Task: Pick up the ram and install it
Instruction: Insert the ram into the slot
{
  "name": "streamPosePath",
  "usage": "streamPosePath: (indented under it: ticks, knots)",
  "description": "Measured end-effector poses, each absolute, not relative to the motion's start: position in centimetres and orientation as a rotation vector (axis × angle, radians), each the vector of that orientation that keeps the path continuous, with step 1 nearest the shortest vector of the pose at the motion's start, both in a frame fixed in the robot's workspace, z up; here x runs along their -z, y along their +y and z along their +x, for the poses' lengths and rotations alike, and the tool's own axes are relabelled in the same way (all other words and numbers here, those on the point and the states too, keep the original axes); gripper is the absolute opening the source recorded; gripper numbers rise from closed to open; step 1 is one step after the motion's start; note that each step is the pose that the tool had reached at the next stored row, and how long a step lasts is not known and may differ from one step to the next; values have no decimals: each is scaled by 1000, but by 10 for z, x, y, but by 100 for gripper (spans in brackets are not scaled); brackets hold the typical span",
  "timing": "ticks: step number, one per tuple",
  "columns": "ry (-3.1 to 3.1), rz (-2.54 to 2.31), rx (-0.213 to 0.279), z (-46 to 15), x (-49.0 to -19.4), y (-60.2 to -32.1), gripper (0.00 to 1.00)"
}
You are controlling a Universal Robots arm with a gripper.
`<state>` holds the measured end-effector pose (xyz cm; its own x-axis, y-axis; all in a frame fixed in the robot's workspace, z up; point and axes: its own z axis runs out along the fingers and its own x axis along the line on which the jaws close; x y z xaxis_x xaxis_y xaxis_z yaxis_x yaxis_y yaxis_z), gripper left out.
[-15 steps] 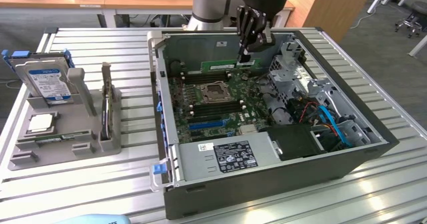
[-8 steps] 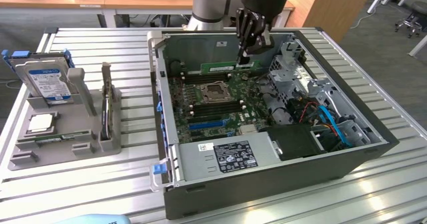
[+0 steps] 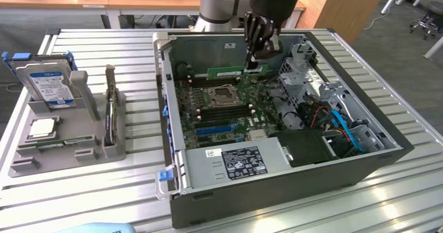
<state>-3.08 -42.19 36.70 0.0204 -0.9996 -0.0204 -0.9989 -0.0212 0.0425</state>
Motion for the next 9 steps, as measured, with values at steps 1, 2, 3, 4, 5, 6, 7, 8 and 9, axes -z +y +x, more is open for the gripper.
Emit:
streamPosePath:
  ticks: [1, 2, 3, 4, 5, 6, 7, 8, 9]
  knots:
    - [-2187, 2231, 70, -31, -366, -422, 12]
    - [-2188, 2230, 70, -31, -366, -422, 12]
    - [-2188, 2229, 70, -31, -365, -422, 12]
    - [-2189, 2229, 71, -31, -365, -422, 12]
    - [-2190, 2228, 71, -31, -364, -422, 12]
    - [-2190, 2227, 72, -31, -363, -422, 12]
    - [-2191, 2226, 72, -31, -363, -422, 12]
    - [-2191, 2225, 72, -31, -362, -422, 12]
    - [-2191, 2225, 72, -31, -362, -422, 12]
